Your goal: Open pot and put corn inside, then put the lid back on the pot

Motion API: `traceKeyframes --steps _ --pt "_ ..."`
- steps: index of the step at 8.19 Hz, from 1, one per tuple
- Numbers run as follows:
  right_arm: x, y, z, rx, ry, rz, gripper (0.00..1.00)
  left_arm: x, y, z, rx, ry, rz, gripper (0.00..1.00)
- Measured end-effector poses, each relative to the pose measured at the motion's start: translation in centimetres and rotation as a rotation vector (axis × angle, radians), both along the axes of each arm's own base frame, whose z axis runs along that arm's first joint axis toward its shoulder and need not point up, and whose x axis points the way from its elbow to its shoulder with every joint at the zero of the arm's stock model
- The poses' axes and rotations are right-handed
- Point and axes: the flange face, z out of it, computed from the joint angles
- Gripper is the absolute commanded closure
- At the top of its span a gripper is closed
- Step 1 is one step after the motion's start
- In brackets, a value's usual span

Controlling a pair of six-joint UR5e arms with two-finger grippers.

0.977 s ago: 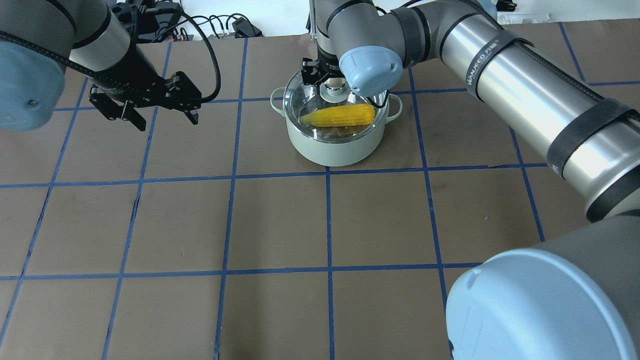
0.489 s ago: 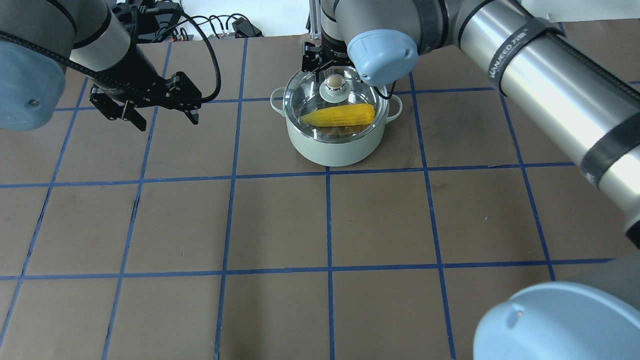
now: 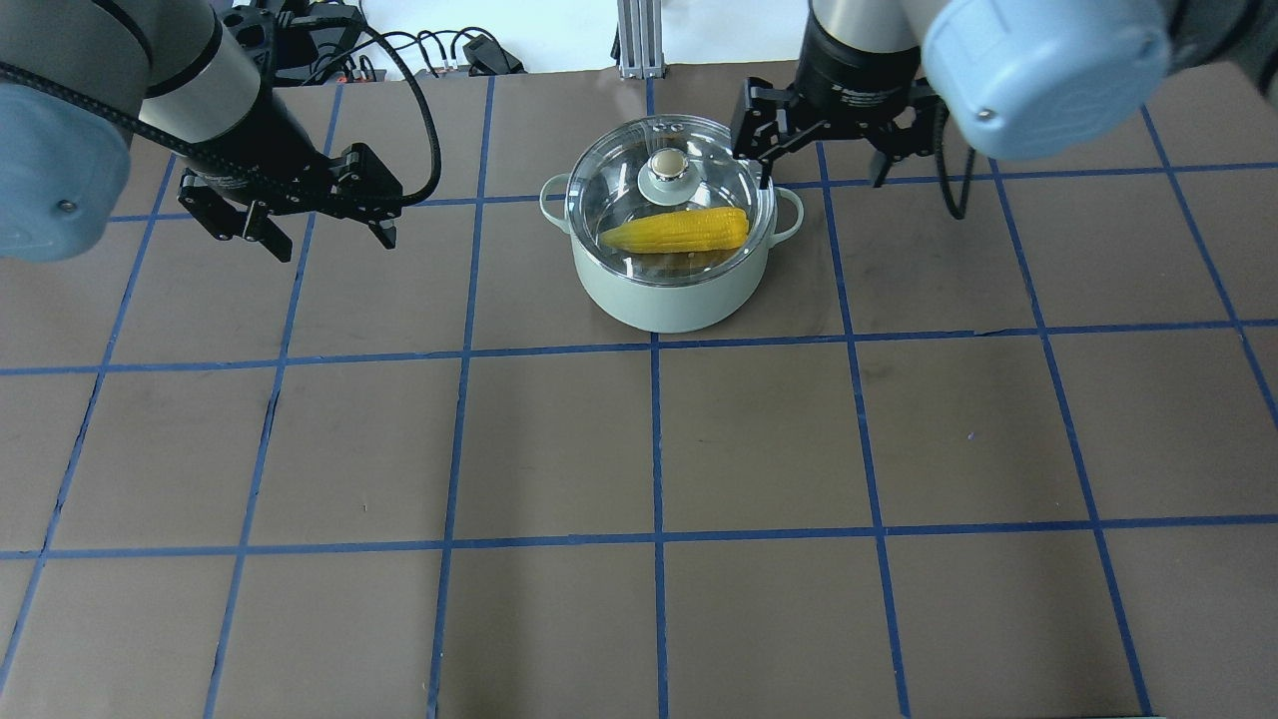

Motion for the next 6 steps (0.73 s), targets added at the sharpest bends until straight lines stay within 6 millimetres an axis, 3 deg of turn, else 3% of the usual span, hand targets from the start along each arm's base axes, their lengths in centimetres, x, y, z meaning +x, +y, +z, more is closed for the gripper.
traceKeyframes --steps 2,3,6 --pt "-3.0 5.3 2.9 0.040 0.020 0.010 0.00 0.0 0.1 0.1 -0.002 -0.001 0.000 0.00" --pt "-3.5 6.4 3.5 0.051 0.023 0.010 0.00 0.0 0.2 0.3 -0.005 -0.002 0.000 0.00" --pt "-4.7 6.5 4.2 0.031 0.028 -0.004 0.00 0.0 0.5 1.2 -0.024 -0.004 0.000 0.00"
